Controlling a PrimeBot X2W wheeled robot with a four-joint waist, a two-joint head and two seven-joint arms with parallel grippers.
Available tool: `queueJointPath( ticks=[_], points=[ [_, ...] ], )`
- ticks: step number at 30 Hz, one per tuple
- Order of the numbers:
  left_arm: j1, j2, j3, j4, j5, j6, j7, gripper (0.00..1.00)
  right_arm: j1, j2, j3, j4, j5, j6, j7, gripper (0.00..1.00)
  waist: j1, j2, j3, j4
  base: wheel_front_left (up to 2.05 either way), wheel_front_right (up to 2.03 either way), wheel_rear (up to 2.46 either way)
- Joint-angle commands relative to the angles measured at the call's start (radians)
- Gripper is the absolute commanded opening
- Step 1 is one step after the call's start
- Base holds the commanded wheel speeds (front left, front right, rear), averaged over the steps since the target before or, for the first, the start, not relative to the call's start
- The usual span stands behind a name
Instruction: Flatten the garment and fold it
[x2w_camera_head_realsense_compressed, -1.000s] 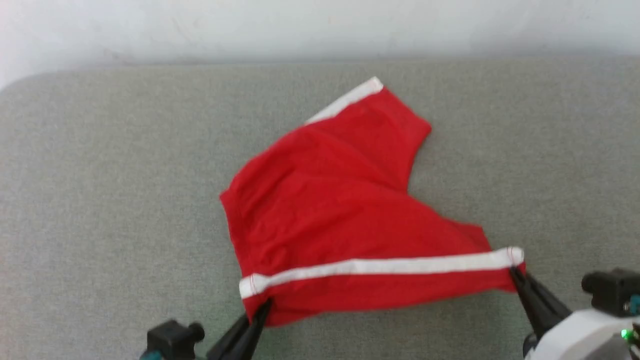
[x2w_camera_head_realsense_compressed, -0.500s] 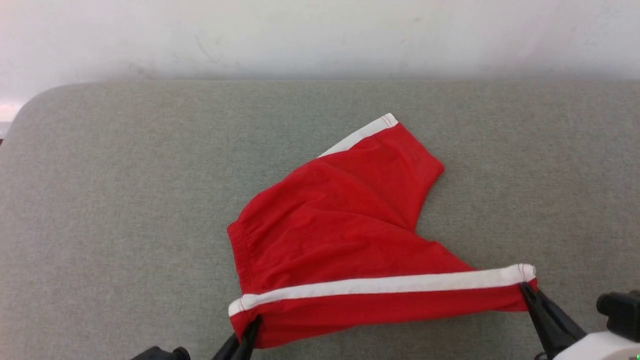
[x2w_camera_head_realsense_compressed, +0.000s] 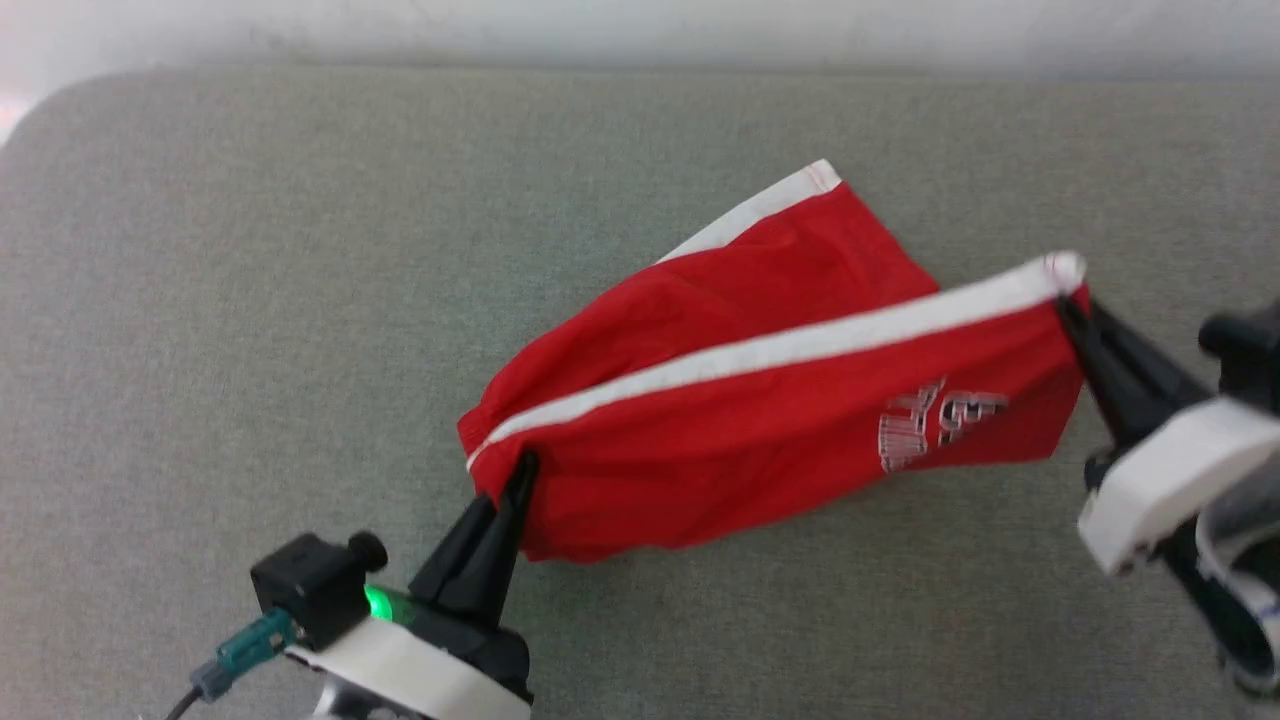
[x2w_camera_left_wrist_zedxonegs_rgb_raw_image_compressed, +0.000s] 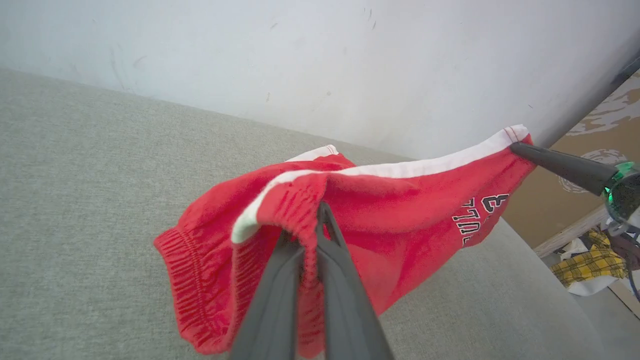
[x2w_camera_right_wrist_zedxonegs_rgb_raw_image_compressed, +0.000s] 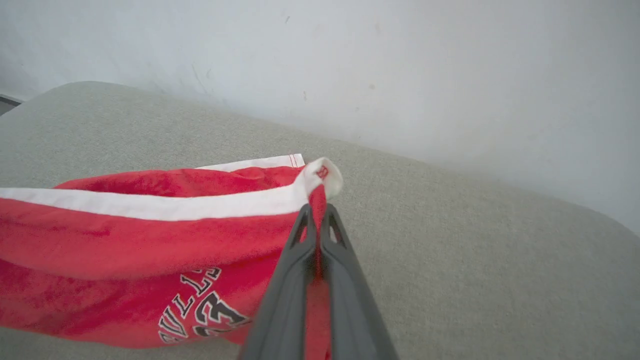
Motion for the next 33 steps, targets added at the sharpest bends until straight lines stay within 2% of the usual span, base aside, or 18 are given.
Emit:
queueJointPath(
  ticks=[1, 10, 15, 23, 33],
  points=[
    [-0.032, -0.010, 0.007, 0.007, -0.002, 0.004, 0.002, 0.00, -0.065, -0.027, 0.016, 0.015, -0.014, -0.001, 0.013, 0.00, -0.0002, 0.0001, 0.060, 0.035, 0.00, 0.00, 0.00],
    [-0.163, -0.052, 0.011, 0.056, 0.012, 0.019, 0.016, 0.00, -0.421, -0.196, 0.150, 0.181, -0.038, -0.001, 0.094, 0.00, -0.0002, 0.0001, 0.137, 0.107, 0.00, 0.00, 0.00],
    [-0.243, -0.077, -0.006, 0.088, 0.021, 0.012, 0.033, 0.00, -0.583, -0.248, 0.235, 0.305, -0.034, -0.001, 0.129, 0.00, -0.0002, 0.0001, 0.175, 0.151, 0.00, 0.00, 0.00],
    [-0.348, -0.128, -0.034, 0.177, 0.022, 0.008, 0.064, 0.00, -0.737, -0.258, 0.308, 0.507, -0.029, -0.001, 0.167, 0.00, -0.0002, 0.0001, 0.234, 0.203, 0.00, 0.00, 0.00],
    [-0.412, -0.166, -0.047, 0.282, 0.000, 0.025, 0.118, 0.00, -0.782, -0.258, 0.378, 0.654, -0.022, -0.001, 0.160, 0.00, -0.0002, 0.0001, 0.272, 0.229, 0.00, 0.00, 0.00]
  ],
)
